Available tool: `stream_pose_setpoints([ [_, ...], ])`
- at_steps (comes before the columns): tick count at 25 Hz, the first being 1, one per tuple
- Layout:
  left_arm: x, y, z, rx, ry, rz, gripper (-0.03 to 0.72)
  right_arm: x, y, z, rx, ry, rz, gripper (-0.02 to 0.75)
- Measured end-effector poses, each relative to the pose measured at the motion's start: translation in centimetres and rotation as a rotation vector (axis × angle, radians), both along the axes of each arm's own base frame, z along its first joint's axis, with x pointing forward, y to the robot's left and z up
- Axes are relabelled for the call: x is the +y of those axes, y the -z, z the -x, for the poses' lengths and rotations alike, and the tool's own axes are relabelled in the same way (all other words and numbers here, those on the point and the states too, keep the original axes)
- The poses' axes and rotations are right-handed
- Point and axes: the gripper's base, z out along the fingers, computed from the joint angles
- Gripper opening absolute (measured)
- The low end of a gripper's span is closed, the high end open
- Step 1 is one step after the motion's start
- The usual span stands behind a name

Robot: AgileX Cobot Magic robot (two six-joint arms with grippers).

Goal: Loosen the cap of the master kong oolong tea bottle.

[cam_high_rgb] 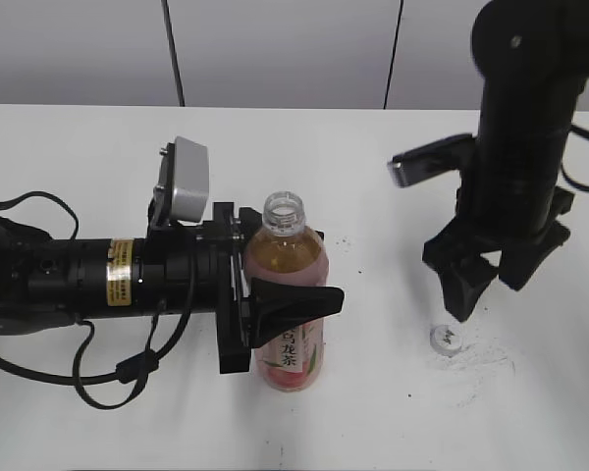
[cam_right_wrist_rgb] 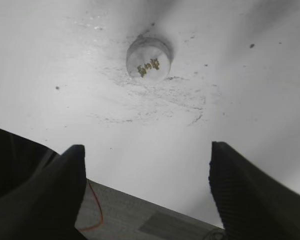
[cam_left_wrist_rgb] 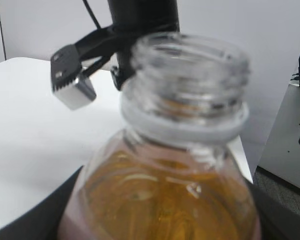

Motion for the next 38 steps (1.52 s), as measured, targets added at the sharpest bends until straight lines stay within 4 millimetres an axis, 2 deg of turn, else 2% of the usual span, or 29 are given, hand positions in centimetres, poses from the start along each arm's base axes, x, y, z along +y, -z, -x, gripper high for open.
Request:
stream_pose_setpoints([
  [3, 0.0, 0.0, 0.0, 0.0, 0.002, 0.0, 0.445, -0.4, -4.6, 1.0, -0.119, 0.03, -0.063, 0.576],
  [7, 0.0, 0.0, 0.0, 0.0, 0.003, -0.004, 0.461, -1.5, -10.8, 3.5, -0.281, 0.049, -0.146, 0.577],
  [10, 0.0, 0.2, 0.1, -0.001, 0.008, -0.02, 0.461, -2.3, -14.1, 5.4, -0.384, 0.051, -0.195, 0.577],
  [13, 0.0, 0.2, 0.1, -0.002, 0.012, -0.023, 0.475, -3.0, -16.1, 6.8, -0.455, 0.05, -0.223, 0.577],
  [18, 0.0, 0.3, 0.2, 0.004, 0.023, -0.028, 0.576, -3.4, -17.1, 7.6, -0.489, 0.058, -0.236, 0.577],
  [23, 0.1, -0.3, 0.3, -0.007, 0.021, -0.027, 0.596, -3.4, -17.1, 7.6, -0.488, 0.059, -0.234, 0.577],
  [38, 0.7, -8.0, 0.9, -0.17, -0.044, 0.113, 0.592, -3.4, -17.1, 7.6, -0.489, 0.059, -0.233, 0.577],
])
